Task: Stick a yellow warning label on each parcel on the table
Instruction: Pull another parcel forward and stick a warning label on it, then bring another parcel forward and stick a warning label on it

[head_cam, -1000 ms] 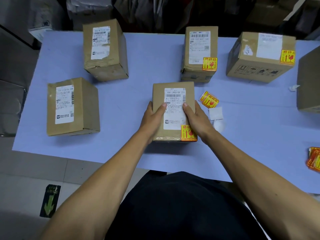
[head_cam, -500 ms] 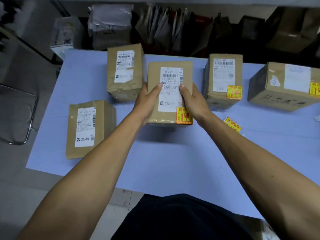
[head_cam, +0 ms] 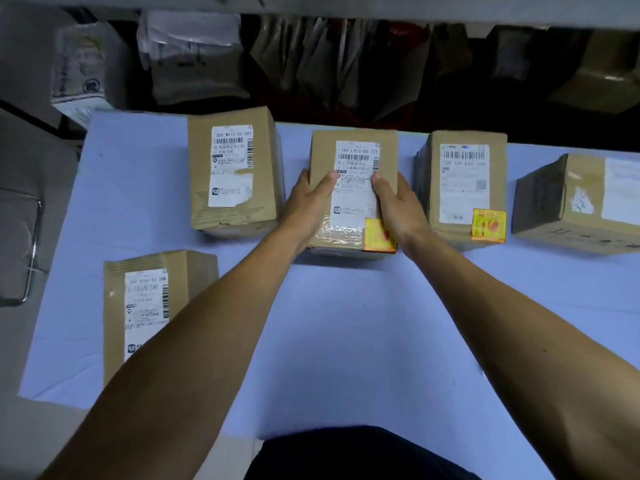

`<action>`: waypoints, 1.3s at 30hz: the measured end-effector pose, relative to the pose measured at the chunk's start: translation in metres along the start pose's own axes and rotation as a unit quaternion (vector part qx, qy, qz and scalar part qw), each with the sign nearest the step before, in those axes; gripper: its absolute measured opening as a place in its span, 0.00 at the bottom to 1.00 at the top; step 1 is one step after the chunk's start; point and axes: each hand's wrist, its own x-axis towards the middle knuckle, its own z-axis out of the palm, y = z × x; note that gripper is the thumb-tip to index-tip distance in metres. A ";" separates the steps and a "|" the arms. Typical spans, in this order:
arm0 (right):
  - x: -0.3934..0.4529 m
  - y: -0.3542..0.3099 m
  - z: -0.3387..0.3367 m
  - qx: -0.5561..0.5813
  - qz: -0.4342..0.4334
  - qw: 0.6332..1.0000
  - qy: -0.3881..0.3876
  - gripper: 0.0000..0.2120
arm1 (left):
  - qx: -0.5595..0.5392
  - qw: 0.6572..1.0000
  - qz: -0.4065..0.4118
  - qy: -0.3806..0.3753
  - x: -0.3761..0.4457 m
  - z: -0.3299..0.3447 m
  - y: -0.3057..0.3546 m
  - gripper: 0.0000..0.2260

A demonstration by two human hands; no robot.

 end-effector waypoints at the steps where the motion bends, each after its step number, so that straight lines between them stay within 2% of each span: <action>1: 0.000 -0.004 0.000 -0.006 -0.008 1.000 0.007 0.43 | 0.005 1.000 0.008 0.001 0.004 0.001 0.000 0.28; 4: 0.004 -0.008 -0.003 -0.010 -0.032 0.999 0.015 0.29 | 0.013 0.999 0.028 0.009 0.011 0.002 0.004 0.23; 6: 0.008 -0.007 -0.005 -0.016 -0.040 0.999 0.015 0.24 | 0.021 0.999 0.035 0.009 0.014 0.003 0.006 0.23; 8: 0.009 -0.010 -0.007 -0.027 -0.043 0.999 0.008 0.26 | 0.025 0.999 0.041 0.007 0.015 0.003 0.007 0.20; 12: 0.001 -0.019 -0.009 -0.052 -0.008 0.999 -0.007 0.44 | 0.074 0.996 0.051 0.022 0.011 0.002 0.012 0.22; 13: -0.001 -0.021 -0.010 -0.060 -0.001 0.998 -0.003 0.46 | 0.102 0.993 0.057 0.028 0.009 0.002 0.015 0.21; 15: -0.011 -0.030 -0.010 -0.101 -0.024 0.994 0.017 0.39 | 0.170 0.980 0.087 0.047 0.005 -0.001 0.022 0.22; 17: -0.020 -0.036 -0.012 -0.174 -0.096 0.979 0.053 0.25 | 0.265 0.951 0.149 0.052 -0.004 -0.009 0.034 0.27; 18: -0.024 -0.037 -0.013 -0.223 -0.135 0.963 0.069 0.23 | 0.321 0.927 0.190 0.045 -0.012 -0.016 0.041 0.30; 21: -0.034 -0.043 -0.012 -0.368 -0.218 0.900 0.083 0.33 | 0.454 0.841 0.290 0.046 -0.034 -0.049 0.058 0.32; 24: -0.047 -0.058 0.004 -0.453 -0.260 0.851 0.058 0.33 | 0.523 0.802 0.281 0.075 -0.047 -0.091 0.057 0.31; 28: -0.059 -0.081 0.046 -0.505 -0.326 0.799 0.022 0.32 | 0.606 0.758 0.223 0.098 -0.051 -0.145 0.040 0.29; 34: -0.054 -0.103 0.107 -0.517 -0.362 0.775 -0.021 0.32 | 0.635 0.748 0.165 0.100 -0.044 -0.194 0.013 0.29; 39: -0.031 -0.117 0.137 -0.499 -0.345 0.794 -0.041 0.33 | 0.615 0.765 0.166 0.088 -0.016 -0.204 0.004 0.28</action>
